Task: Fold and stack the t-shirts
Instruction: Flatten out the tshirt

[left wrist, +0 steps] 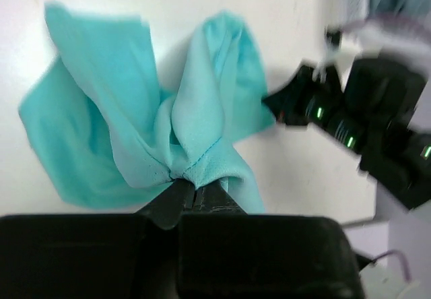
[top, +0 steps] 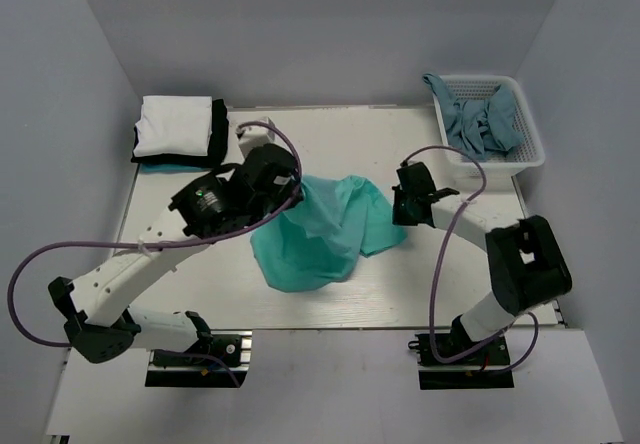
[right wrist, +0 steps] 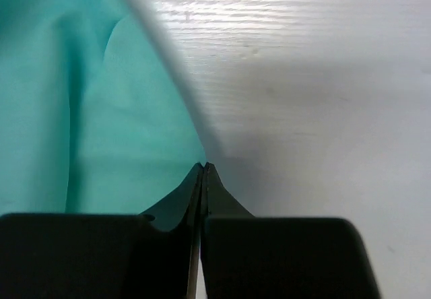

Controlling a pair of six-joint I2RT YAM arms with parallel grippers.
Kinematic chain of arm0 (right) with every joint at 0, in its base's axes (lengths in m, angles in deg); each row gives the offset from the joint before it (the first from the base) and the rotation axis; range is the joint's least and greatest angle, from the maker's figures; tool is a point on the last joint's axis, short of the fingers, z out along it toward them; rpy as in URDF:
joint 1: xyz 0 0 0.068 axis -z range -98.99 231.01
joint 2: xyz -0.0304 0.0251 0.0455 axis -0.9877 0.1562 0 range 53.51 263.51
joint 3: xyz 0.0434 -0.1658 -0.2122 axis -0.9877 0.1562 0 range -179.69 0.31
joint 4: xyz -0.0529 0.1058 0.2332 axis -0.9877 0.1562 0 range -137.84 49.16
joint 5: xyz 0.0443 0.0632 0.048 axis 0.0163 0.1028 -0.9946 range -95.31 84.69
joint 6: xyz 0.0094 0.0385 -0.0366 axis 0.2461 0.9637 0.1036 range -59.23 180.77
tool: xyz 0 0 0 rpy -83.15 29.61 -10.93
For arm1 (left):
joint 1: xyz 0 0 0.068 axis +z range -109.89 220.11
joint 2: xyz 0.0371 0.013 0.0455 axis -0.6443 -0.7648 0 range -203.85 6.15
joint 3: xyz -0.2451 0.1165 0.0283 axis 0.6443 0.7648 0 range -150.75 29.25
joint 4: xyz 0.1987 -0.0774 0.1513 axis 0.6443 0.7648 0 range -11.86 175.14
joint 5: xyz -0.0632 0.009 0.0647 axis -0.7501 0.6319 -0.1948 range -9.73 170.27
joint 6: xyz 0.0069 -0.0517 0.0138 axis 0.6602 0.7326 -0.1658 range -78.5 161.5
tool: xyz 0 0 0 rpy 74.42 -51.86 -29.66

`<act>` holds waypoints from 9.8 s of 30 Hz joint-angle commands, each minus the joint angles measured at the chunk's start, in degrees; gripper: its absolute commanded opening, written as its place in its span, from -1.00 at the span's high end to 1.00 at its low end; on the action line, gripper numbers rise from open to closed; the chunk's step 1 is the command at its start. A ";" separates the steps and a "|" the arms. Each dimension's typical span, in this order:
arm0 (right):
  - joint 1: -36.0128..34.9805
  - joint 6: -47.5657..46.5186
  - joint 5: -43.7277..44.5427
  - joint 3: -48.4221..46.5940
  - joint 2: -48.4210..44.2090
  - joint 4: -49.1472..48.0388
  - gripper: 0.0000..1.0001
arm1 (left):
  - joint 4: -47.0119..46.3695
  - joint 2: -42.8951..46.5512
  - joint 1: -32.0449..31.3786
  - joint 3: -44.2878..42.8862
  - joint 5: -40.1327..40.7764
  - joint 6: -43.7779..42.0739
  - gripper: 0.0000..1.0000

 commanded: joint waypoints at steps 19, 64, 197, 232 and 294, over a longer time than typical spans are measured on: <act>0.15 -11.65 15.28 -49.51 -39.74 26.08 1.00 | -12.61 22.95 0.23 -20.66 11.25 -19.98 1.00; 14.65 -4.27 15.46 -67.79 35.34 25.73 0.91 | -24.03 -66.05 45.40 -46.35 -20.74 -16.63 -0.99; 8.94 -14.38 4.49 -54.55 20.65 28.90 -0.16 | -25.63 -45.07 43.91 0.01 -12.76 -35.28 -1.00; 1.03 -7.70 -8.81 -35.30 20.19 26.09 1.00 | -23.25 -33.11 43.39 10.36 -18.66 -28.33 -1.00; -7.78 3.87 16.76 -16.23 8.41 36.18 -0.81 | -17.36 -27.76 39.78 23.99 -16.56 -17.00 -1.00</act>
